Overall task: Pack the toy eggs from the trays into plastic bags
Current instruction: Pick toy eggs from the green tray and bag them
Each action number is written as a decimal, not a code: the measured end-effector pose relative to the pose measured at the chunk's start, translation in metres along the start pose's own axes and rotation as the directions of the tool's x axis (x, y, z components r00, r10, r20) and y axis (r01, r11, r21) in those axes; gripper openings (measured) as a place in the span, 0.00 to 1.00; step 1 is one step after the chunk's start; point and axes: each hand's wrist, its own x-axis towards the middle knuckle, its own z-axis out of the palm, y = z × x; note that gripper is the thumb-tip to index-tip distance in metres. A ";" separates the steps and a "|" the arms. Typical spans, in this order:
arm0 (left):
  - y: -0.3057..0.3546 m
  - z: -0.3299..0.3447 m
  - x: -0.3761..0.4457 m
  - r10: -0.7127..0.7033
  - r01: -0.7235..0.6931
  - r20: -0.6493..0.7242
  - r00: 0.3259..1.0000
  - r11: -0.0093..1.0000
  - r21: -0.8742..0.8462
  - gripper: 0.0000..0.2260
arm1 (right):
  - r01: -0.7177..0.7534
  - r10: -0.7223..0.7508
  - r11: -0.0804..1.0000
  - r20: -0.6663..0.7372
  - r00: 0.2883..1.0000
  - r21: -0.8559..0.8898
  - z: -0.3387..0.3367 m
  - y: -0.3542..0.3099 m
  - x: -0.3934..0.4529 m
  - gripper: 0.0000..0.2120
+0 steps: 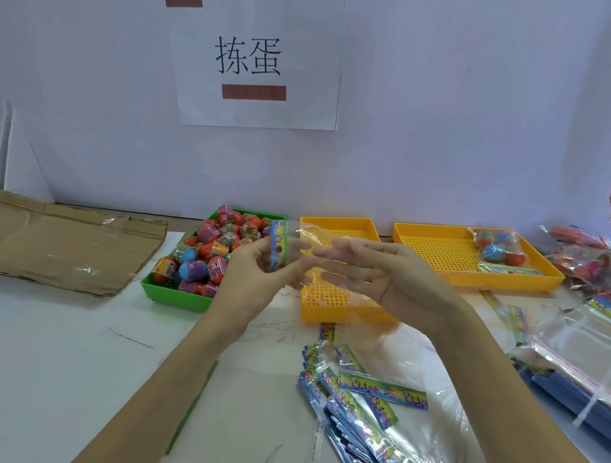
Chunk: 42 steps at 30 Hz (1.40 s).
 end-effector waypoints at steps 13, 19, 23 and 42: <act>0.001 0.003 -0.003 -0.008 0.016 0.175 0.985 0.999 -0.045 0.23 | -0.023 0.023 0.973 -0.005 1.000 -0.230 0.013 -0.007 -0.005 0.15; -0.003 0.005 0.000 0.238 -0.249 0.076 0.968 0.903 0.350 0.45 | 0.096 -0.423 0.441 -0.113 0.899 -0.892 0.020 -0.009 -0.003 0.10; -0.003 0.014 -0.007 0.449 -0.468 0.204 0.870 0.622 0.628 0.37 | 0.235 -0.455 0.302 0.078 0.887 -0.924 0.037 -0.001 -0.005 0.11; -0.003 -0.007 0.002 -0.198 0.188 -0.036 0.980 0.966 -0.178 0.08 | 0.453 -0.742 0.111 0.229 0.629 -0.884 0.096 0.007 0.010 0.11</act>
